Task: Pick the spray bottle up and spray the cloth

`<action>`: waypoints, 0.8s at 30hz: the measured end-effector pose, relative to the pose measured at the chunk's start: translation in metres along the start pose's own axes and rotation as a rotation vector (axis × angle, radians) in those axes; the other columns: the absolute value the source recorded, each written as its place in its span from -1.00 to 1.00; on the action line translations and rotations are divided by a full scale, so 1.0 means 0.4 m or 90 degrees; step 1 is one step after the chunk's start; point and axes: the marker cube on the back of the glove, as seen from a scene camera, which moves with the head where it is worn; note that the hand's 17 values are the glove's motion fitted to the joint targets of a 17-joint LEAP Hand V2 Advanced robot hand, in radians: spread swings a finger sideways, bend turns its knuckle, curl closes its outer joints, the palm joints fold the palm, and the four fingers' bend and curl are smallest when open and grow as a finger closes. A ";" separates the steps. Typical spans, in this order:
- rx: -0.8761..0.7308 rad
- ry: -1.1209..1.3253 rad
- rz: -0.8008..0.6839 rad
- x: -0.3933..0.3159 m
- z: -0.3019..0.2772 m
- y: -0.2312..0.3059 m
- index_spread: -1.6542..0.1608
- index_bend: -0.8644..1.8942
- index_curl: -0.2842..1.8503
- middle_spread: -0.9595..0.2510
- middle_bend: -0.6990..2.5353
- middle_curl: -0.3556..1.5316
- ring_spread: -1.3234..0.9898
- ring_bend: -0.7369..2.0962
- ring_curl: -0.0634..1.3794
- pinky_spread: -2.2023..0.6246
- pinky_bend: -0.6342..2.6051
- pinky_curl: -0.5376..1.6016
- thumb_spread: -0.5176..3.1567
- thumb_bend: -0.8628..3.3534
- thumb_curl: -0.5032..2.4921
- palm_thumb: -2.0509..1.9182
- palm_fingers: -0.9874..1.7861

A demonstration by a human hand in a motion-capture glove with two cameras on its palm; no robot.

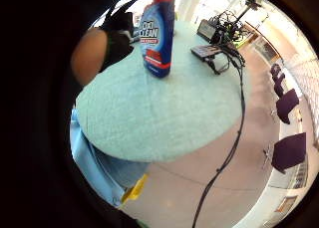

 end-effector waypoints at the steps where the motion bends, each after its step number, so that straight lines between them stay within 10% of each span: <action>1: 0.004 -0.016 0.005 0.012 -0.005 -0.001 0.38 -0.27 -0.46 0.40 -0.41 -0.24 0.10 -0.29 -0.51 0.69 -0.49 -0.21 -0.09 -0.57 -0.49 0.35 0.20; 24: -0.009 -0.503 0.093 0.233 -0.005 -0.112 0.39 -0.27 -0.46 0.40 -0.42 -0.21 0.10 -0.29 -0.48 0.69 -0.49 -0.20 -0.10 -0.60 -0.48 0.35 0.22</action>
